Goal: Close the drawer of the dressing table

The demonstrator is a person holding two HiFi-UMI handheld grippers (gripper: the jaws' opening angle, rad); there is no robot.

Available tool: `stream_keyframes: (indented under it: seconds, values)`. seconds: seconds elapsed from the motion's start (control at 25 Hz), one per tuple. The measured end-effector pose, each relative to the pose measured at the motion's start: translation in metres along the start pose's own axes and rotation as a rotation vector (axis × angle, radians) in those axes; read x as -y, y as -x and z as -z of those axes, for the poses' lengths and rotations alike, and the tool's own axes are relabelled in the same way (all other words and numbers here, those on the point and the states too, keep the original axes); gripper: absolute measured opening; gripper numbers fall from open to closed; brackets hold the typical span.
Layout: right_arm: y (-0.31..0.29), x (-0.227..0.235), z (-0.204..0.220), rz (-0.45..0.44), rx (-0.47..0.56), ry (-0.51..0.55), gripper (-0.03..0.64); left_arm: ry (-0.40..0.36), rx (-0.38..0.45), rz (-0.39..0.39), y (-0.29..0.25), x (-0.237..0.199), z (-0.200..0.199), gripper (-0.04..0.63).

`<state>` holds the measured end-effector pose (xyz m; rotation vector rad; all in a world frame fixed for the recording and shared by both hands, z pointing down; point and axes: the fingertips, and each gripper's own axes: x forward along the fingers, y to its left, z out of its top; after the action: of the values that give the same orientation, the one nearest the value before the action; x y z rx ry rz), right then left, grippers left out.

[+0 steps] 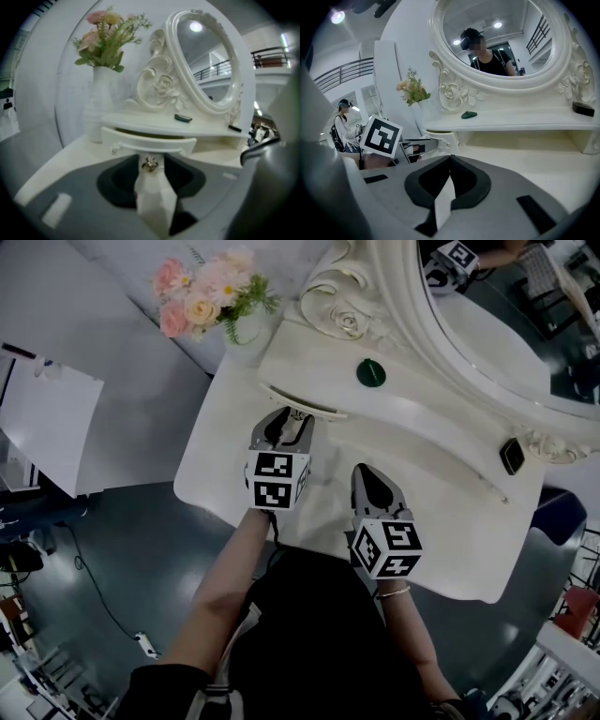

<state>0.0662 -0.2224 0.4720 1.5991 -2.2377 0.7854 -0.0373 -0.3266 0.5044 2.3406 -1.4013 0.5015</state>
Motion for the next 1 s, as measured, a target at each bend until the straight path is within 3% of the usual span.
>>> stream_keyframes:
  seconds: [0.6, 1.0]
  values:
    - [0.0, 0.008, -0.001, 0.011, -0.002, -0.018, 0.003, -0.008, 0.019, -0.01, -0.024, -0.002, -0.015, 0.179]
    - [0.006, -0.002, -0.002, -0.007, 0.012, -0.002, 0.003, -0.001, 0.015, -0.018, 0.001, -0.005, -0.01, 0.163]
